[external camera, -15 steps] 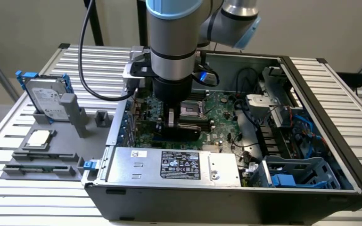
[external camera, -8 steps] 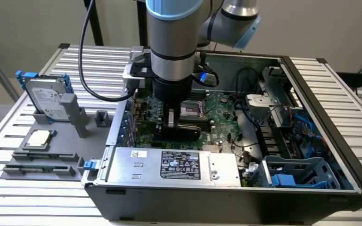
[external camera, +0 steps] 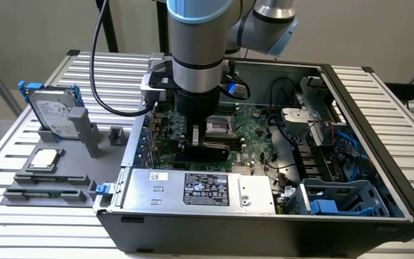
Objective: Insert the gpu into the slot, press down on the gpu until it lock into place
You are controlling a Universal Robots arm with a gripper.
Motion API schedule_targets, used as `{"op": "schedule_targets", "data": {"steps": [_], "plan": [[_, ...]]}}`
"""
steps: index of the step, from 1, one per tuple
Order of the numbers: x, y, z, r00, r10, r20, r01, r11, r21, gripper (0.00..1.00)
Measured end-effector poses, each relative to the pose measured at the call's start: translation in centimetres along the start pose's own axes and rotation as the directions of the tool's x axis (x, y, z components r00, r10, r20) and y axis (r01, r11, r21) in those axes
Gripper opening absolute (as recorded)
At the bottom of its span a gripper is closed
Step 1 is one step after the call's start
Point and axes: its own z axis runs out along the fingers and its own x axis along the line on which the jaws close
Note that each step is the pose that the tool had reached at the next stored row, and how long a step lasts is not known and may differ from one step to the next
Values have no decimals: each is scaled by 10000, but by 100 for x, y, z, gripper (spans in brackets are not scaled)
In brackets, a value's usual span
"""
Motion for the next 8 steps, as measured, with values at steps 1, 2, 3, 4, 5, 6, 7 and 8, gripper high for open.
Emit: {"op": "schedule_targets", "data": {"steps": [1,2,3,4,5,6,7,8], "plan": [[-4,-3,11,10000,-2,32,2,10000,20,26],[-3,-3,8,10000,-3,24,3,10000,15,27],[-1,-2,-13,10000,-2,7,2,10000,4,27],[-2,-2,-45,10000,-1,1,1,10000,0,34],[-3,-3,-88,10000,0,5,0,10000,2,34],[-4,-4,-134,10000,0,2,0,10000,1,34],[-5,-4,-177,10000,0,-1,0,10000,-1,34],[-7,-6,-225,10000,0,2,0,10000,0,34]]}}
